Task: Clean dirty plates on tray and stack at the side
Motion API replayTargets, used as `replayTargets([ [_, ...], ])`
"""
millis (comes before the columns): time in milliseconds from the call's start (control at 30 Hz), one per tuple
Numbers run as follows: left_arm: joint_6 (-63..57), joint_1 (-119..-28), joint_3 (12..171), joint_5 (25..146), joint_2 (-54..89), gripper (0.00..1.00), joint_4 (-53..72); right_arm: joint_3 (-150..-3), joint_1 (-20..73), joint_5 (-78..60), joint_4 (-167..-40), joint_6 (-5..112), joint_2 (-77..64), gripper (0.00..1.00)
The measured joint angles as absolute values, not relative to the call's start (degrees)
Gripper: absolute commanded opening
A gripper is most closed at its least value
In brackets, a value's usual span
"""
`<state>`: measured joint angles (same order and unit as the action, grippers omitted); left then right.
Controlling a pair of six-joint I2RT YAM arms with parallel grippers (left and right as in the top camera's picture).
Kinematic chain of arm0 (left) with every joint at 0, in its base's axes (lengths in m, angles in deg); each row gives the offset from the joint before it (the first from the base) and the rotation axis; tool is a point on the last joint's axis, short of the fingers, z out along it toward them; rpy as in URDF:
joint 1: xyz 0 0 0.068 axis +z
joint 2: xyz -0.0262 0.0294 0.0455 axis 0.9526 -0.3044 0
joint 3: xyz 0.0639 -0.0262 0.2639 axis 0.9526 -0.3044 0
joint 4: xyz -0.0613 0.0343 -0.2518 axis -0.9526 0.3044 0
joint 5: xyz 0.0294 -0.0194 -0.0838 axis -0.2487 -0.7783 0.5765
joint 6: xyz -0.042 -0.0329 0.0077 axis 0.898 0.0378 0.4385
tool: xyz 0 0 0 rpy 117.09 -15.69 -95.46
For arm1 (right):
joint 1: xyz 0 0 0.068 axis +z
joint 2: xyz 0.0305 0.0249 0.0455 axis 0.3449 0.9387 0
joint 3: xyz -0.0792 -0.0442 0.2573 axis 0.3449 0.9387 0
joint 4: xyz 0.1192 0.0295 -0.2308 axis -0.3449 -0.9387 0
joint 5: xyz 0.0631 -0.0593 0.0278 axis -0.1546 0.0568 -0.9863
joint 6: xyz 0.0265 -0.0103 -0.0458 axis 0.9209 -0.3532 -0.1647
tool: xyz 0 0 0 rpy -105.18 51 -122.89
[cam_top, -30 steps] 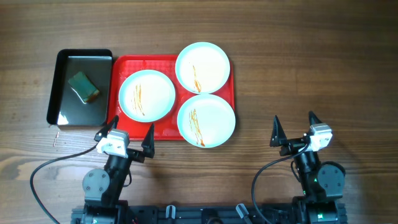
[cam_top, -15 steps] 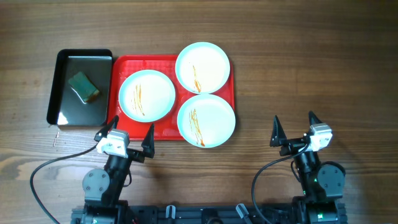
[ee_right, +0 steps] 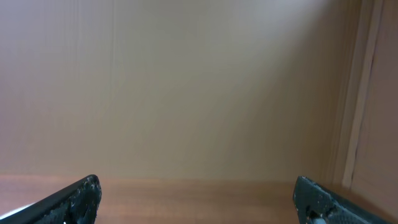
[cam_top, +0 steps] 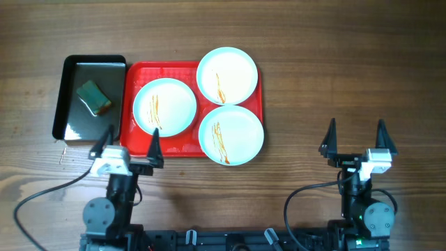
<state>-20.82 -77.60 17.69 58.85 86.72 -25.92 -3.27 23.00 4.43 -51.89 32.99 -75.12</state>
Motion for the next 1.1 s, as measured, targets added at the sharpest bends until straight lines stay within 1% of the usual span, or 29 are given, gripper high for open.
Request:
replayTargets([
  [33, -20.8, -77.6, 19.7, 57.9, 85.8, 1.0, -24.7, -3.3, 23.0, 4.5, -51.1, 33.0, -75.1, 1.0],
  [100, -20.8, -77.6, 27.4, 55.8, 79.5, 1.0, -22.0, -3.3, 23.0, 4.6, -49.1, 32.6, -75.1, 1.0],
  [200, -21.7, -77.6, 35.0, 55.2, 68.6, 1.0, -20.3, -3.9, 23.0, 4.7, -49.0, 32.5, -74.0, 1.0],
  [300, -23.8, -77.6, 43.8, 54.8, 57.6, 1.0, -15.8, -6.9, 23.0, 4.7, -48.6, 32.4, -70.0, 1.0],
  [433, -25.2, -77.6, 56.4, 54.4, 45.5, 1.0, -8.9, -16.1, 23.0, 4.8, -47.7, 32.4, -58.2, 1.0],
  [533, -25.4, -77.6, 63.9, 54.4, 39.8, 1.0, -1.6, -24.1, 23.0, 3.1, -48.3, 32.2, -48.4, 1.0],
  [567, -25.4, -77.6, 65.0, 54.4, 39.0, 1.0, 0.4, -27.9, 23.0, 1.5, -49.8, 32.2, -43.8, 0.99],
  [600, -25.3, -77.6, 68.1, 54.4, 36.7, 1.0, 1.0, -31.4, 23.0, 0.4, -53.2, 32.2, -40.2, 1.0],
  [633, -25.4, -77.6, 71.8, 54.4, 34.4, 1.0, 4.8, -36.3, 23.0, -1.0, -57.9, 32.2, -35.1, 1.0],
  [667, -25.4, -77.6, 74.4, 54.4, 32.5, 1.0, 6.2, -42.9, 23.0, -2.5, -66.1, 32.2, -29.0, 1.0],
  [767, -25.1, -77.6, 83.3, 55.2, 26.2, 1.0, 12.9, -61.5, 23.0, -6.4, -84.5, 32.1, -14.8, 1.0],
  [800, -24.9, -77.4, 86.1, 56.5, 23.8, 1.0, 15.5, -68.8, 23.0, -8.1, -90.9, 32.1, -9.8, 1.0],
  [867, -23.4, -74.7, 92.9, 61.7, 18.7, 1.0, 24.5, -79.1, 23.0, -10.7, -100.1, 32.2, -2.9, 1.0],
  [967, -22.5, -68.5, 101.4, 69.2, 11.3, 1.0, 36.0, -84.6, 23.0, -14.6, -101.4, 32.2, 1.7, 1.0],
  [1033, -22.1, -65.6, 103.1, 73.0, 7.6, 1.0, 38.5, -84.7, 23.0, -17.5, -101.0, 33.4, 2.5, 1.0],
  [1100, -22.1, -65.1, 103.1, 74.4, 6.1, 1.0, 38.5, -84.7, 23.0, -23.2, -99.2, 35.4, 3.0, 1.0],
])
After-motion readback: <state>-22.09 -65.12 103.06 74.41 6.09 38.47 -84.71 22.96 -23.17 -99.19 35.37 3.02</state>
